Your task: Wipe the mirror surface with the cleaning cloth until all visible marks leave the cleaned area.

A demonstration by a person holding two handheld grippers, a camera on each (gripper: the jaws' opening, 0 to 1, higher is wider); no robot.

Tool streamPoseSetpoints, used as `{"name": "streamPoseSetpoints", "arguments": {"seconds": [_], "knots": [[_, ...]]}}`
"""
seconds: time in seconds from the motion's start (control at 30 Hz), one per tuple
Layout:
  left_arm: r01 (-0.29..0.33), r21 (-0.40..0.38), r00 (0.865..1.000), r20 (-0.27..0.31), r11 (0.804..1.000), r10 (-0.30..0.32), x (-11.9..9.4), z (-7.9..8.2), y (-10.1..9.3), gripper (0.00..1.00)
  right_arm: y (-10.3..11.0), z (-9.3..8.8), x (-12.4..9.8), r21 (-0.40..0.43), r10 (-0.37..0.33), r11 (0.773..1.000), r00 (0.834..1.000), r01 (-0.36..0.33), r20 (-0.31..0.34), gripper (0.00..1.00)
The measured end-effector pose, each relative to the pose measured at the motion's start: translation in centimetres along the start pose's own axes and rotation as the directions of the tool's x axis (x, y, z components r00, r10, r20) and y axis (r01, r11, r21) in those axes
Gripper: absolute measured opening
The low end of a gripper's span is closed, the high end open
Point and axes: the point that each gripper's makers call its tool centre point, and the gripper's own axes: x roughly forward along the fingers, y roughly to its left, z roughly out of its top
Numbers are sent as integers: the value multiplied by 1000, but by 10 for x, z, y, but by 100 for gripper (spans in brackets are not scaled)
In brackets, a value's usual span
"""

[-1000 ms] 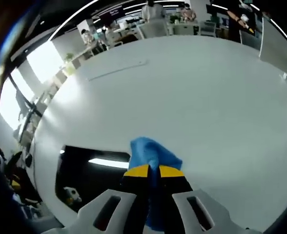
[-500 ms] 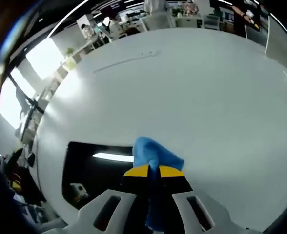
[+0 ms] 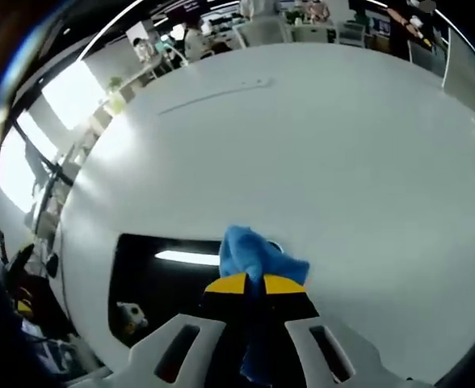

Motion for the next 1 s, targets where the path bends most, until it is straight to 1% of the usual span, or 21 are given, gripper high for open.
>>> {"name": "streamPoseSetpoints", "arguments": {"seconds": [0.13,0.2,0.27,0.4,0.6,0.77,0.9,1.0], "knots": [[-3,-3,1000,8,1000,3,1,1,3,100,6,2,3,-1,8,1000,1000,-8,-8,0],[-5,-5,1000,3,1000,5,3,1,5,100,10,3,5,4,10,1000,1000,-10,-12,0],[-4,-7,1000,13,1000,4,4,3,6,100,16,7,7,12,18,1000,1000,-17,-17,0],[0,-1,1000,12,1000,0,6,4,7,100,28,7,13,-7,25,1000,999,-25,-23,0],[9,-1,1000,-8,1000,-9,7,-3,11,100,43,6,15,-28,43,999,999,-43,-31,0],[10,5,1000,-10,1000,-10,6,-1,12,100,58,6,20,-48,59,997,997,-61,-58,0],[10,12,1000,-17,1000,-9,5,-3,12,100,65,7,22,-53,66,996,996,-69,-66,0],[14,20,1000,-26,1000,-14,4,-7,10,100,75,8,25,-55,79,995,994,-83,-71,0]]}}
